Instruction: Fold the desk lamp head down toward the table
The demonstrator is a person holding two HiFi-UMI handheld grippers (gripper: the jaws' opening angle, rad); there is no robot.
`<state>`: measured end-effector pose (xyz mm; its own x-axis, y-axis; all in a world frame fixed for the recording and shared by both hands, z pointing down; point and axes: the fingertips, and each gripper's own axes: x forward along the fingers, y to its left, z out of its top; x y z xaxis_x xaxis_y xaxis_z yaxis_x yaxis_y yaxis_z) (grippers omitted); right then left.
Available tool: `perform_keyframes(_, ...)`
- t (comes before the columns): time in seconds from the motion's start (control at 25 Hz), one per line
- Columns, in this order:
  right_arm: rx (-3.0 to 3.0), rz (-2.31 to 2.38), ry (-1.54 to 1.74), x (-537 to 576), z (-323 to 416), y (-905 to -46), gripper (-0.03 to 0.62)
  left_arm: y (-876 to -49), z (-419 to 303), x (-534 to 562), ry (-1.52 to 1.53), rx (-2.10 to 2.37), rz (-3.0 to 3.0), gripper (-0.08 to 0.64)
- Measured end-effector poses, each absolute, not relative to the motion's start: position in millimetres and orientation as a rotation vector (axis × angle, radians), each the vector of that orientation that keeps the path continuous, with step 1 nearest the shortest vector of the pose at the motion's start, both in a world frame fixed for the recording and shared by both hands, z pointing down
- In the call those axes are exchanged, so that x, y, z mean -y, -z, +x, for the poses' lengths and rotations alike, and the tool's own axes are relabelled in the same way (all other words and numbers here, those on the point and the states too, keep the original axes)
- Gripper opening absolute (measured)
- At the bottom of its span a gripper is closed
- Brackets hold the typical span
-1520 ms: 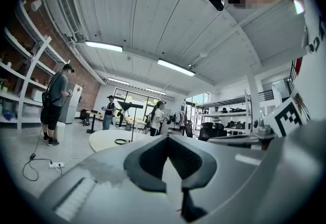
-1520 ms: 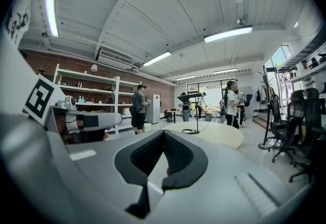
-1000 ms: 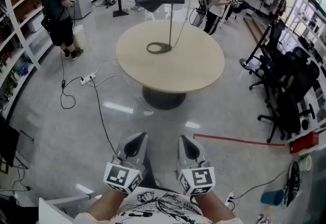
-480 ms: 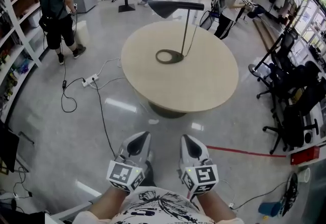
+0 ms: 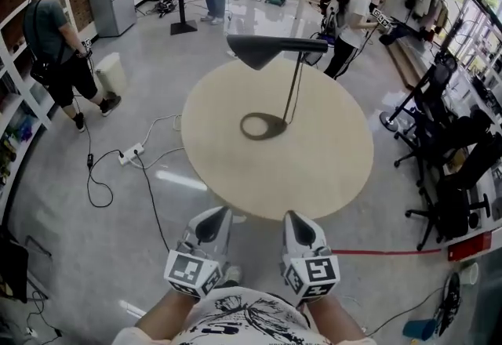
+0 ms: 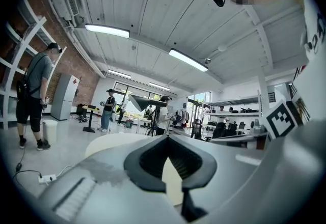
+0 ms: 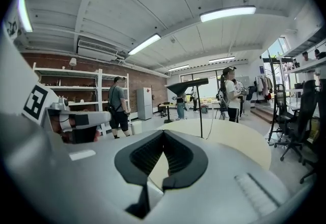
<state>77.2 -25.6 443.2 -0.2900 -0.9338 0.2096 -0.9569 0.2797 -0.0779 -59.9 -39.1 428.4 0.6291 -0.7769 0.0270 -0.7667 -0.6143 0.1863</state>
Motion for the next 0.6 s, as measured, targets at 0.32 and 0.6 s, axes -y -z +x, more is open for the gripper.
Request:
perform_keyframes(0.32,2.388,1.791,-0.299,96,75,-447,0.009,-442,-65,101,0.061,1.273,2.614,0.005)
perform_keyframes(0.6,2.400,1.753,-0.289,155,87,-454,0.009,-441,-53,158,0.053,1.319,2.610,0.005)
